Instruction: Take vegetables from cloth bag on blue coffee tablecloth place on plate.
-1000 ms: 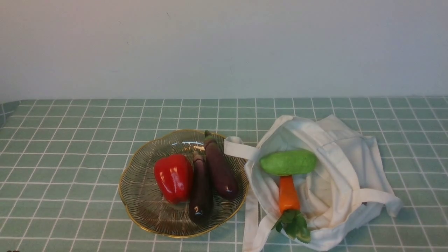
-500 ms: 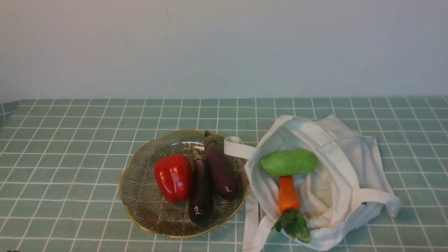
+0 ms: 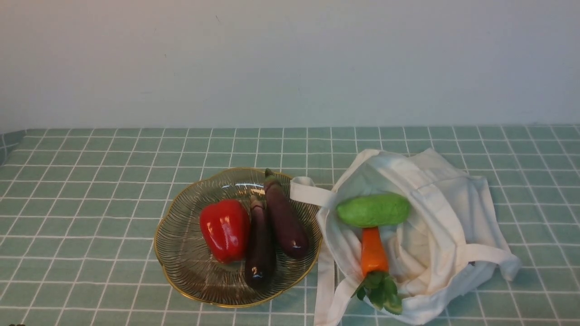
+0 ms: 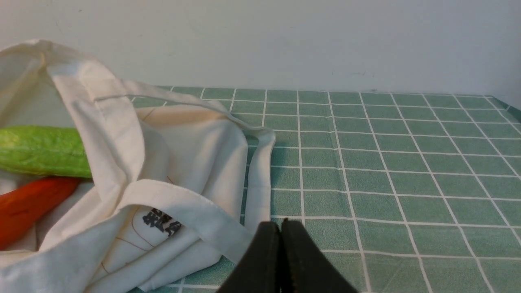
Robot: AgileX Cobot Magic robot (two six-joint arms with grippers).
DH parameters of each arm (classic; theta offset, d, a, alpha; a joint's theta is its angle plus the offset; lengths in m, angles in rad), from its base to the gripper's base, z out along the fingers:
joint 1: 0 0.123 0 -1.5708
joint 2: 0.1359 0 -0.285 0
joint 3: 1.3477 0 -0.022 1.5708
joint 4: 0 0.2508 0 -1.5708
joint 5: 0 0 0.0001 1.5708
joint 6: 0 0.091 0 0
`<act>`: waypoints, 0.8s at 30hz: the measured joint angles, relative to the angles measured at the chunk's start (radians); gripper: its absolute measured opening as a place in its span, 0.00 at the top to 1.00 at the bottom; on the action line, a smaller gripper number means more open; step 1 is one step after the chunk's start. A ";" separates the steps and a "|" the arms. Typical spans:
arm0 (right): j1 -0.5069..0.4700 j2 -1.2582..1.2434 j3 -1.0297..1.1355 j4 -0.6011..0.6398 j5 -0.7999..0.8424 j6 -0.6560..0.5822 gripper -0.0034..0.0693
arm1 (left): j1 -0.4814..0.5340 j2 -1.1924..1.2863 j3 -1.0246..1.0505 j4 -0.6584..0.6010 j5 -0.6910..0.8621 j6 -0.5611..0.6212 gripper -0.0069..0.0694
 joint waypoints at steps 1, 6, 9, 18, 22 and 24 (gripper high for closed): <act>0.000 0.000 0.000 0.000 0.000 0.000 0.97 | 0.000 0.000 0.000 0.000 0.000 0.000 0.92; 0.000 0.000 0.000 0.000 0.000 0.000 0.97 | 0.000 0.000 0.000 0.000 0.000 0.000 0.92; 0.000 0.000 0.000 0.000 0.000 0.000 0.97 | 0.000 0.000 0.000 0.000 0.000 0.000 0.92; 0.000 0.000 0.000 0.000 0.000 -0.010 0.97 | 0.000 0.000 0.000 0.000 0.000 0.000 0.92; 0.000 0.000 0.000 0.000 0.000 -0.011 0.97 | 0.000 0.000 0.000 0.000 0.000 0.000 0.92; 0.000 0.000 0.000 0.000 0.000 -0.011 0.97 | 0.000 0.000 0.000 0.000 0.000 0.000 0.92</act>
